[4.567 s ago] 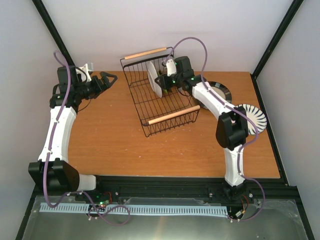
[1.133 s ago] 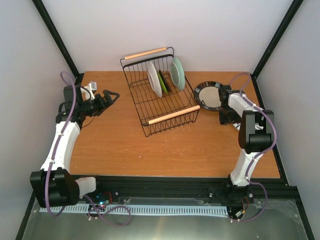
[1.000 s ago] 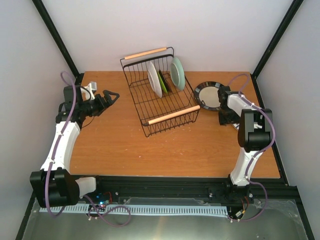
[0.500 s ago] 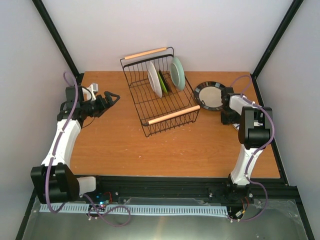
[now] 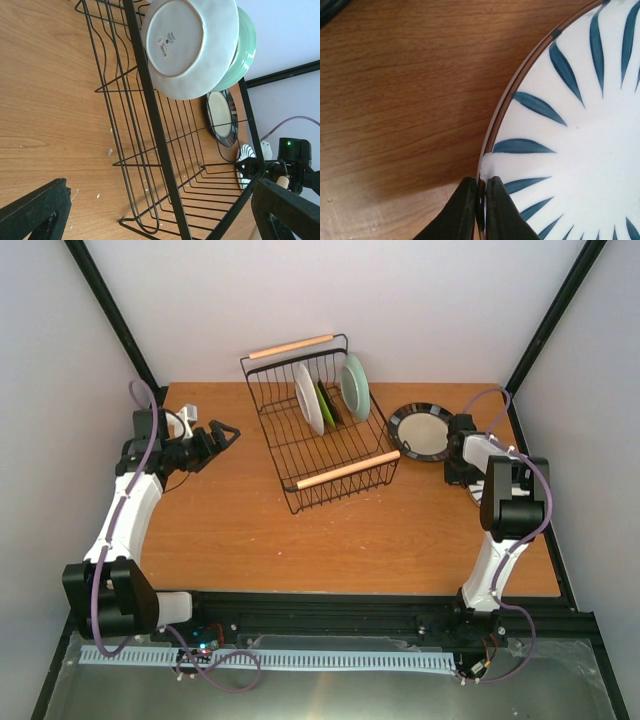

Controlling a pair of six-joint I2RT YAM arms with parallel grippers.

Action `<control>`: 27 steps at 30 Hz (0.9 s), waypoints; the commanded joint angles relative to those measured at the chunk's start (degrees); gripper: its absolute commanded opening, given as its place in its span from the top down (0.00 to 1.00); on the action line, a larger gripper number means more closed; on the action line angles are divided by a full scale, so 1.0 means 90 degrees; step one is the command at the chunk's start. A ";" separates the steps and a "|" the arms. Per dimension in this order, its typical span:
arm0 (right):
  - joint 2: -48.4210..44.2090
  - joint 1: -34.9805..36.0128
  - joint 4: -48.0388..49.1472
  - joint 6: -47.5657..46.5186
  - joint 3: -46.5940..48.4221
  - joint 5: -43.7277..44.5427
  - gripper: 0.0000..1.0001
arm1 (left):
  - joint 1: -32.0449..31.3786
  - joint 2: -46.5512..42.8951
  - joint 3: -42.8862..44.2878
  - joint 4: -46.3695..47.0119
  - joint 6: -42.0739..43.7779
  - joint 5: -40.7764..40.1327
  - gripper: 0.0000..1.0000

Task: Load the plates into the dish rack
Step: Move the plate to the center of the board.

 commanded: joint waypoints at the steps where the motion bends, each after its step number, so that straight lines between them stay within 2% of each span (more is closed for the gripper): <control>1: 0.0170 -0.0076 -0.0320 0.0205 -0.0701 -0.0817 0.97 | -0.0012 0.0059 0.0344 -0.0044 0.0206 0.0007 0.00; 11: -0.0241 0.0299 -0.0837 0.0501 -0.0894 -0.1523 0.97 | -0.0013 -0.0033 0.0364 -0.0135 0.0260 0.0046 0.00; 21: -0.1005 0.1551 -0.1285 0.1182 -0.1098 -0.2445 0.97 | -0.0011 -0.0475 0.0181 -0.0564 0.0378 0.0130 0.00; 27: -0.1753 0.2285 -0.1426 0.1822 -0.1450 -0.2759 0.97 | -0.0017 -0.1025 -0.0543 -0.0623 0.0233 0.0279 0.00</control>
